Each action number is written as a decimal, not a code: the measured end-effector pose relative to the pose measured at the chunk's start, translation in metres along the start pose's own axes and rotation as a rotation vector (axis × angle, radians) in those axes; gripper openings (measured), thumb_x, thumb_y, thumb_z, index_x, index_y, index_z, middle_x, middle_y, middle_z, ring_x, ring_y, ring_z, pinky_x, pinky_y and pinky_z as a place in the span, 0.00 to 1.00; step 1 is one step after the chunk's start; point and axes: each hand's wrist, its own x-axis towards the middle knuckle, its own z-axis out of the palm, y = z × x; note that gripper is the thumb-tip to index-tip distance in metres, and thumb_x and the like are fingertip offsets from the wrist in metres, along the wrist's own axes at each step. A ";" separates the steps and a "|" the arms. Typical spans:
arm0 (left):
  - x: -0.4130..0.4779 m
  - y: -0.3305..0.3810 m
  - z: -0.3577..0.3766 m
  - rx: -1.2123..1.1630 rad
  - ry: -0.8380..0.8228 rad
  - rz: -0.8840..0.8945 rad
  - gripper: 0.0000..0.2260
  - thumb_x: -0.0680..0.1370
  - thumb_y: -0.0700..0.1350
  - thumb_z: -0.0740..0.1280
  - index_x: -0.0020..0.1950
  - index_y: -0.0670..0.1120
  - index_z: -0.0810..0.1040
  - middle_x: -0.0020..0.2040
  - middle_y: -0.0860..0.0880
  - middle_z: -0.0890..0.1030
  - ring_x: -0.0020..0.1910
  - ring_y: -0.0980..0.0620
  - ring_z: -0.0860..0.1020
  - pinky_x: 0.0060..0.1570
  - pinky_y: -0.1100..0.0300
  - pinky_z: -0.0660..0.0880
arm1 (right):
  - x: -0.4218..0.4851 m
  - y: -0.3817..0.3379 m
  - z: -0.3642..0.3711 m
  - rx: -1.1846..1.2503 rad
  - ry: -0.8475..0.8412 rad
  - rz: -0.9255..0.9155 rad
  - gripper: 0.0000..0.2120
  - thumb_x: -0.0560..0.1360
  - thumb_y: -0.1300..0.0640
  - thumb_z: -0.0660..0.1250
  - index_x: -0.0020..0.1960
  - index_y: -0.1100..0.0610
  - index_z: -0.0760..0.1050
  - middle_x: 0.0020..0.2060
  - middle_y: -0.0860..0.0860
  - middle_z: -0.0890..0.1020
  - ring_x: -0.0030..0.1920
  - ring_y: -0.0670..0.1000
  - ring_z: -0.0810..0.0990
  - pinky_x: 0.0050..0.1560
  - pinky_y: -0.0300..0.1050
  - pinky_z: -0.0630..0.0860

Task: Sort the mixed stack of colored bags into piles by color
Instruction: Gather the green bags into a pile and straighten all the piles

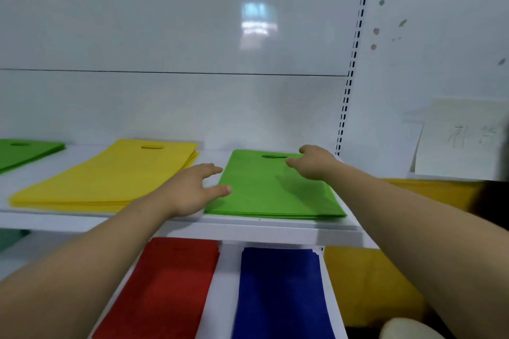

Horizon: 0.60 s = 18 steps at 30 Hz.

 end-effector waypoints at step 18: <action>-0.155 -0.219 -0.183 0.107 0.202 -0.238 0.29 0.75 0.58 0.67 0.73 0.50 0.65 0.74 0.52 0.64 0.72 0.55 0.63 0.67 0.64 0.59 | -0.031 -0.346 0.087 0.090 -0.015 -0.414 0.31 0.80 0.42 0.58 0.75 0.61 0.59 0.69 0.58 0.71 0.69 0.58 0.68 0.64 0.47 0.66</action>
